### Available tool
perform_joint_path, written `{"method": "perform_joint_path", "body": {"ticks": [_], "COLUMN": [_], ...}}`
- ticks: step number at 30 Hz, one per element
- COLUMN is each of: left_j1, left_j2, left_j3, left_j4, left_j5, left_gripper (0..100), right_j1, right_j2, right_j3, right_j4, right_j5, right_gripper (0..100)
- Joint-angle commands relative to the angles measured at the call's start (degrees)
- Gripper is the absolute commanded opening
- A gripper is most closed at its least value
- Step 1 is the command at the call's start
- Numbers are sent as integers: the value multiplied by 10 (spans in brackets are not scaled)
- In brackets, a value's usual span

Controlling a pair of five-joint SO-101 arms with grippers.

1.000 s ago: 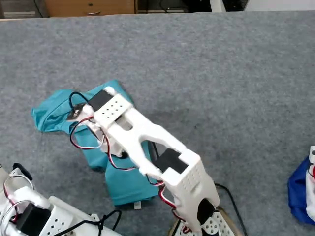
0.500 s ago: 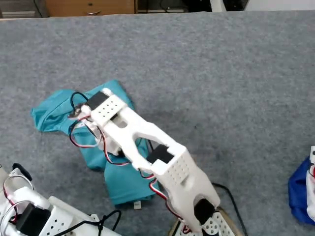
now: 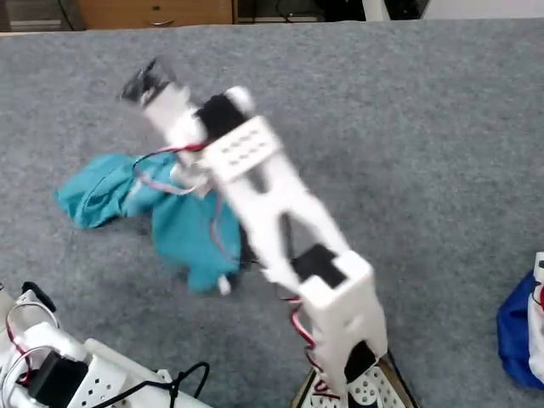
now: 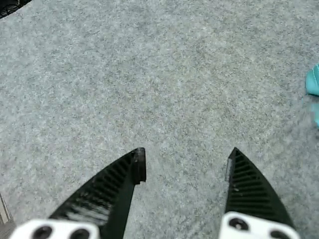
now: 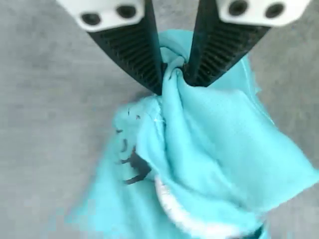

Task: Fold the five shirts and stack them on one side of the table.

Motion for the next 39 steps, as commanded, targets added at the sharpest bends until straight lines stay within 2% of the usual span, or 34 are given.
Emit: {"method": "perform_joint_path", "body": {"ticks": [1, 4, 9, 13, 15, 17, 20, 22, 24, 29, 34, 39], "left_j1": [20, 57, 130, 191, 215, 228, 228, 228, 228, 228, 228, 208], "left_j2": [0, 0, 0, 0, 1, 1, 2, 2, 11, 90, 244, 378], "left_j3": [-34, -37, -55, -76, -82, -86, -87, -87, -88, -134, -244, -359], "left_j4": [-21, -22, -23, -23, -23, -23, -21, -19, -19, -18, 16, 91], "left_j5": [-1, 0, 41, 63, 62, 62, 63, 64, 71, 119, 142, 144], "left_gripper": [264, 264, 264, 257, 224, 207, 230, 235, 235, 235, 235, 221], "right_j1": [72, 138, 232, 276, 296, 308, 313, 309, 298, 211, 87, 14], "right_j2": [-111, -162, -218, -237, -256, -282, -338, -374, -400, -388, -255, -53], "right_j3": [-42, -41, -38, 40, 112, 188, 283, 320, 333, 346, 328, 234], "right_j4": [10, 11, 11, 11, 11, 11, 10, 9, 8, 5, -34, -75], "right_j5": [9, 58, 126, 171, 183, 207, 255, 265, 264, 234, 184, 145], "right_gripper": [6, 6, 7, 24, 98, 215, 366, 418, 422, 422, 422, 422]}}
